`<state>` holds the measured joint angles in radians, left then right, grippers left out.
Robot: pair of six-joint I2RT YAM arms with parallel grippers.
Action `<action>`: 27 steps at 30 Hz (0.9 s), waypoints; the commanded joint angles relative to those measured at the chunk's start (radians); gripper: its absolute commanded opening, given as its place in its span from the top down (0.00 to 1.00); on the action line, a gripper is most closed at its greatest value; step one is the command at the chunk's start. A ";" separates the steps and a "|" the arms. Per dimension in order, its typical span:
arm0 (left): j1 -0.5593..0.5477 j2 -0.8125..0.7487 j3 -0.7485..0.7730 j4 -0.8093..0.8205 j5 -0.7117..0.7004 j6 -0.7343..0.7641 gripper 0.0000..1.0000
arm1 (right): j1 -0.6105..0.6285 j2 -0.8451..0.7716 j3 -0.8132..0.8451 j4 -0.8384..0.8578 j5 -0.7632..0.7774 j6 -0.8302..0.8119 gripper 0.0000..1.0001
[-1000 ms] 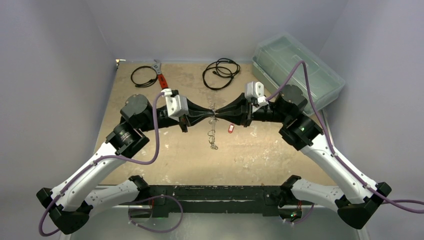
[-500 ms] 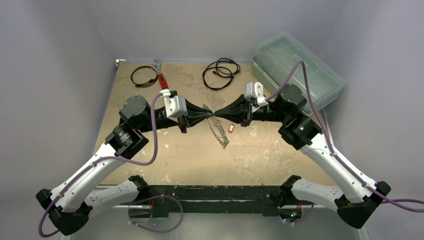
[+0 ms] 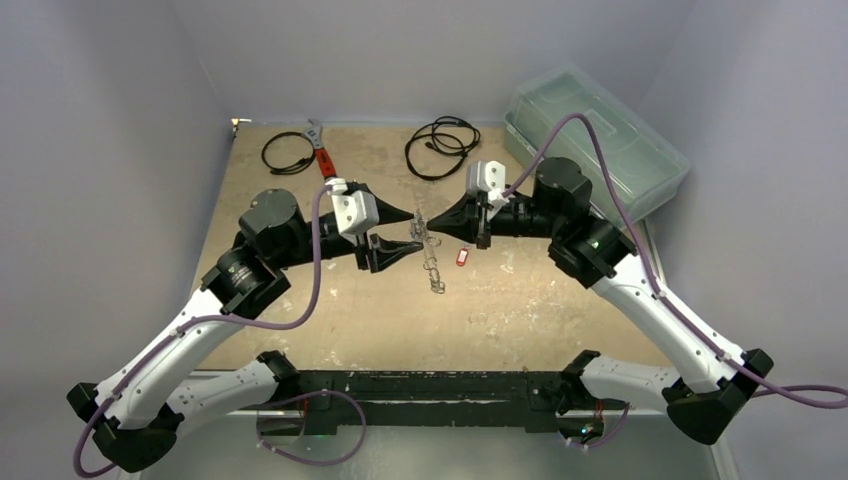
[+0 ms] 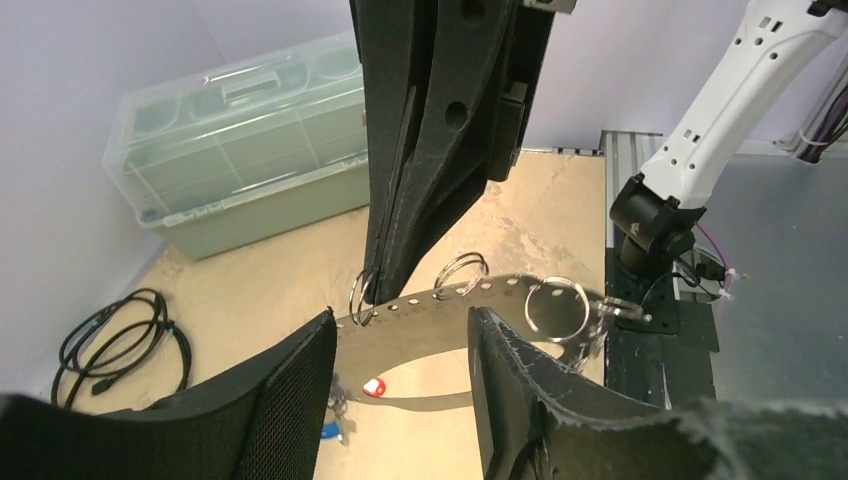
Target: Put the keys on the keyring
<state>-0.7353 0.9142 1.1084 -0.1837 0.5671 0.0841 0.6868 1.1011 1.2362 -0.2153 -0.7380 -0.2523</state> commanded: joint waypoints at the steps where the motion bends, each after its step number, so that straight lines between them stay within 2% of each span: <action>1: -0.002 -0.021 0.076 -0.107 -0.055 0.043 0.50 | 0.002 0.016 0.067 -0.086 0.037 -0.090 1.00; 7: -0.002 0.021 0.141 -0.252 -0.110 0.111 0.52 | 0.012 0.038 0.068 -0.175 0.113 -0.181 1.00; 17: -0.001 0.126 0.166 -0.322 -0.080 0.212 0.52 | 0.055 -0.019 0.013 -0.291 0.267 -0.320 1.00; 20: -0.001 0.139 0.144 -0.285 -0.088 0.224 0.50 | 0.064 -0.028 0.007 -0.329 0.295 -0.323 1.00; 24: -0.002 0.101 0.041 -0.157 -0.062 0.267 0.46 | 0.090 -0.032 -0.003 -0.354 0.331 -0.320 1.00; 27: -0.002 0.103 0.037 -0.139 -0.059 0.294 0.46 | 0.106 -0.027 -0.007 -0.364 0.350 -0.318 1.00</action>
<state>-0.7353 1.0389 1.1576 -0.4194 0.4835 0.3130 0.7715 1.0924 1.2324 -0.5747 -0.4370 -0.5522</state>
